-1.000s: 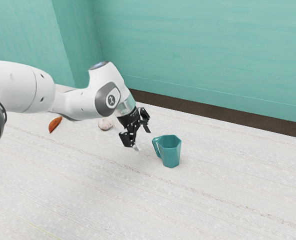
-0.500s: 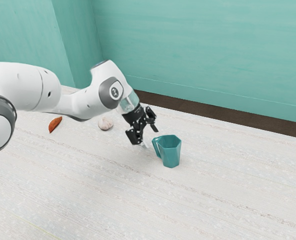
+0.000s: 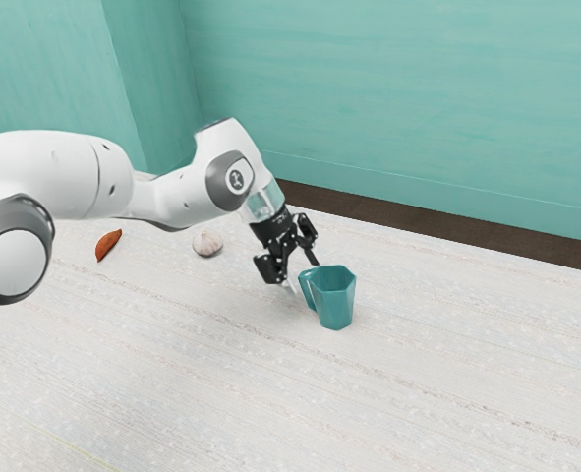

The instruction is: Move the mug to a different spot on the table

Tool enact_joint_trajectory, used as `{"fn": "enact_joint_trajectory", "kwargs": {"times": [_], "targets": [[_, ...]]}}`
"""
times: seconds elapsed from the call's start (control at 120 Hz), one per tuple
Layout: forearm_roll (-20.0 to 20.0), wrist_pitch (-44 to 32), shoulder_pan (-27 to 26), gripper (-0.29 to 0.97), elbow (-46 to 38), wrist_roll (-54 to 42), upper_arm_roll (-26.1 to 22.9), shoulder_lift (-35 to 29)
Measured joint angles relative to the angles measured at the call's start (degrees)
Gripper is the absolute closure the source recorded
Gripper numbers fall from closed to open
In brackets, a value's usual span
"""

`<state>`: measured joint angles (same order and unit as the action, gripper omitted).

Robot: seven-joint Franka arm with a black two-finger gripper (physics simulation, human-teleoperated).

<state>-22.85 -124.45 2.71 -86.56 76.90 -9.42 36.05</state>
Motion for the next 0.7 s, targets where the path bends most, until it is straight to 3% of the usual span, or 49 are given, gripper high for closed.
{"fn": "enact_joint_trajectory", "kwargs": {"times": [0.7], "targets": [[-0.19, -2.16, 0.2, 0.24, 0.51, 0.32, -1.31, 2.58]]}}
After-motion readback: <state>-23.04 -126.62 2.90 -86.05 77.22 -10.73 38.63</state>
